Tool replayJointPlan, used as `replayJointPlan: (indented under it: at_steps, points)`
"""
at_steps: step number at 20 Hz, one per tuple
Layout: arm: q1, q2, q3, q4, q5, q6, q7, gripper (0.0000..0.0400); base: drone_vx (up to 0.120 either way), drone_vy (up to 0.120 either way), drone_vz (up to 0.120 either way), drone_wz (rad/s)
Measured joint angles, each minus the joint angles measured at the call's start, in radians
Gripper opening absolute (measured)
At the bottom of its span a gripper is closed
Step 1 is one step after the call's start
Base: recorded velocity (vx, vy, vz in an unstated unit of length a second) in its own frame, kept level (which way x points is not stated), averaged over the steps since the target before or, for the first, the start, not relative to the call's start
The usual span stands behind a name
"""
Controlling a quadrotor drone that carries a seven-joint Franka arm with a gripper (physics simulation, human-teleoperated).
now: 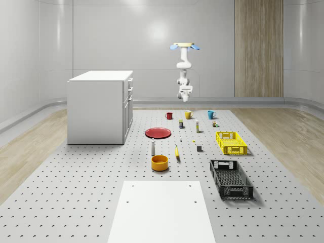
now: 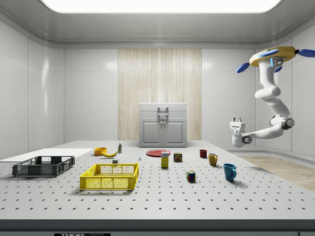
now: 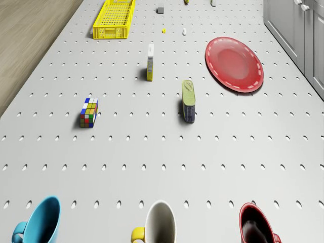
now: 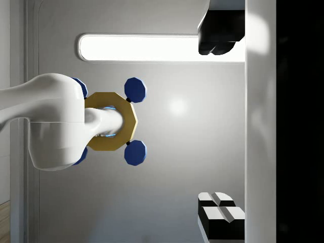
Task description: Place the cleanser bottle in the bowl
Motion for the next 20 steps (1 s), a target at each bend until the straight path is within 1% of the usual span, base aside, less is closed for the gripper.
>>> replayJointPlan:
  at_steps: [20]
  points:
    - [-0.003,-0.007,0.003,-0.003,-0.002,0.011,-0.001,0.0400,0.120,-0.120,0.000,0.000]
